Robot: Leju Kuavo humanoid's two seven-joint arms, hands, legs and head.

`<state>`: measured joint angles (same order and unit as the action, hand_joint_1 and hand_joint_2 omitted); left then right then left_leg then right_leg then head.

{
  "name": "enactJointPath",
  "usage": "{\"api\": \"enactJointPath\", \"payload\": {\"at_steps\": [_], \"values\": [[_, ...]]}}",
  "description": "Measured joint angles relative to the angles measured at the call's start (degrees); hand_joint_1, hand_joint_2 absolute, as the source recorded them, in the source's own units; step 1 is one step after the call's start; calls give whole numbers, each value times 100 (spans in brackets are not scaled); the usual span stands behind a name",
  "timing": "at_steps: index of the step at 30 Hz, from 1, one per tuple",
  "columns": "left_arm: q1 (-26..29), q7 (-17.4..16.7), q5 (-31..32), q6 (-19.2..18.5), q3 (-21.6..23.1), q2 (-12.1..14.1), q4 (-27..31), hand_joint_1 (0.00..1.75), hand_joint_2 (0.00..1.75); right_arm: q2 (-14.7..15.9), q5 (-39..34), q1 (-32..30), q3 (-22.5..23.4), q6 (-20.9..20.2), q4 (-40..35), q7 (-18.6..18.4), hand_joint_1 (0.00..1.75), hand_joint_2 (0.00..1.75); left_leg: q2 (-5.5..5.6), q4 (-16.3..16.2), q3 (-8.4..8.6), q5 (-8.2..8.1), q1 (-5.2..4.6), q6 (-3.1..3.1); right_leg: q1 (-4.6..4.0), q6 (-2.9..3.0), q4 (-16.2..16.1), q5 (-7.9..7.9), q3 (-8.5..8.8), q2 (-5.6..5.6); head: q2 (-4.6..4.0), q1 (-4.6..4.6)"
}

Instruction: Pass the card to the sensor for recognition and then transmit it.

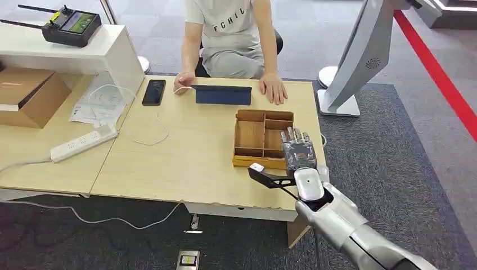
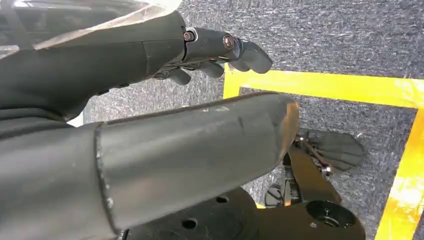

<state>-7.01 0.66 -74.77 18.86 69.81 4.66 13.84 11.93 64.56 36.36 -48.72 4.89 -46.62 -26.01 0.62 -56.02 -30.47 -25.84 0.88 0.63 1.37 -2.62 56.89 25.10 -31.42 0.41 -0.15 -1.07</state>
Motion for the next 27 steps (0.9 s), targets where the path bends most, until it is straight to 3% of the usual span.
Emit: {"api": "enactJointPath", "payload": {"at_steps": [12,27], "values": [[1,0,-70,72,0,-2,0,0,0,-59,-168,-2,-216,-87,-461,85,0,175,-1,0,0,1,2,1,-2,0,0,0,2,-1,0,-2],[1,9,-68,79,0,0,2,0,0,-83,-378,-6,-446,-96,-505,66,0,175,-1,0,0,1,3,1,-3,0,0,0,0,-1,0,-2]]}}
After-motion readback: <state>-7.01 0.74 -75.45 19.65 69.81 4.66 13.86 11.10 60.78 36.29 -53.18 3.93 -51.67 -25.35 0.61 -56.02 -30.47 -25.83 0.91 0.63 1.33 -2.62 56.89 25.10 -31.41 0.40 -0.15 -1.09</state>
